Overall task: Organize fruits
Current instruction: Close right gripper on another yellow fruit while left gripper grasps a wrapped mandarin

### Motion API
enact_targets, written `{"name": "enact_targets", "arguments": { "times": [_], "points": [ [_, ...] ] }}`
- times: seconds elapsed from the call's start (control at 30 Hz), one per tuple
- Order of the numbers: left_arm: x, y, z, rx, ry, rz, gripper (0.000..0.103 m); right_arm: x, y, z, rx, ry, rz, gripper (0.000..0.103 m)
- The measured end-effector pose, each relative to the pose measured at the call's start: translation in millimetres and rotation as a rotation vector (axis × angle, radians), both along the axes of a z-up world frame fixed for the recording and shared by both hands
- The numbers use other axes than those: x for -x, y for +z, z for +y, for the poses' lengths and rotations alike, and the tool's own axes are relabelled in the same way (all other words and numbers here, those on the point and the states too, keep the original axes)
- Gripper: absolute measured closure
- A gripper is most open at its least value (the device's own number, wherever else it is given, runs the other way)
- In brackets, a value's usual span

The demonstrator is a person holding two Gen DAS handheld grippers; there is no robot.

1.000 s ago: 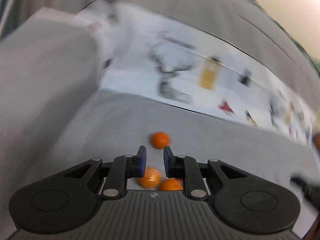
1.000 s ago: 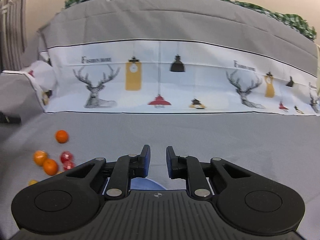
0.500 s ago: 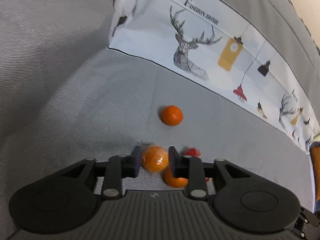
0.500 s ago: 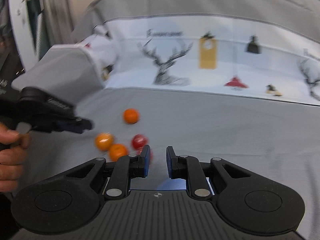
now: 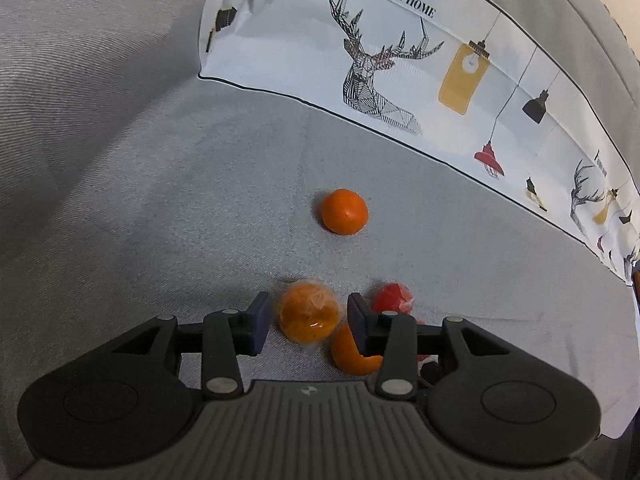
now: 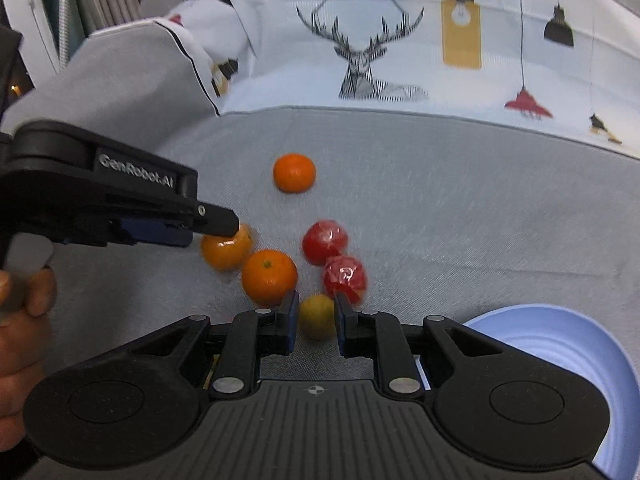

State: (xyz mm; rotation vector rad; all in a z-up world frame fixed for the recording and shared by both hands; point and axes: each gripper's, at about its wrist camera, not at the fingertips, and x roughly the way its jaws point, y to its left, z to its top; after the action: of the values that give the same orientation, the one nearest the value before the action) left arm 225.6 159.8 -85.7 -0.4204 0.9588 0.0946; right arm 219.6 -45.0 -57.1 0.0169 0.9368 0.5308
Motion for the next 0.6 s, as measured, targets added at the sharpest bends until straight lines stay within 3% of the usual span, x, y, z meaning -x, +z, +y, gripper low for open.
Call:
{"name": "enact_targets", "arguments": {
  "times": [0.03,0.37,0.47,0.6],
  "points": [
    [-1,-2,-1,0.000,-0.006,0.007,0.056,-1,-2,2,0.012,-0.001,-0.001,0.073],
    [-11,-13,-10,-0.065,-0.028,0.063,0.054,-2,-11,15,0.057,0.016,0.014,0.075],
    [-11,-12,-8,-0.057,-0.029,0.060,0.063,-1,-9,15,0.058,0.022,0.012,0.075],
    [-6,-5,-5,-0.096,0.002,0.044,0.063,1,-6,11,0.061,0.030,0.008,0.075]
  ]
}}
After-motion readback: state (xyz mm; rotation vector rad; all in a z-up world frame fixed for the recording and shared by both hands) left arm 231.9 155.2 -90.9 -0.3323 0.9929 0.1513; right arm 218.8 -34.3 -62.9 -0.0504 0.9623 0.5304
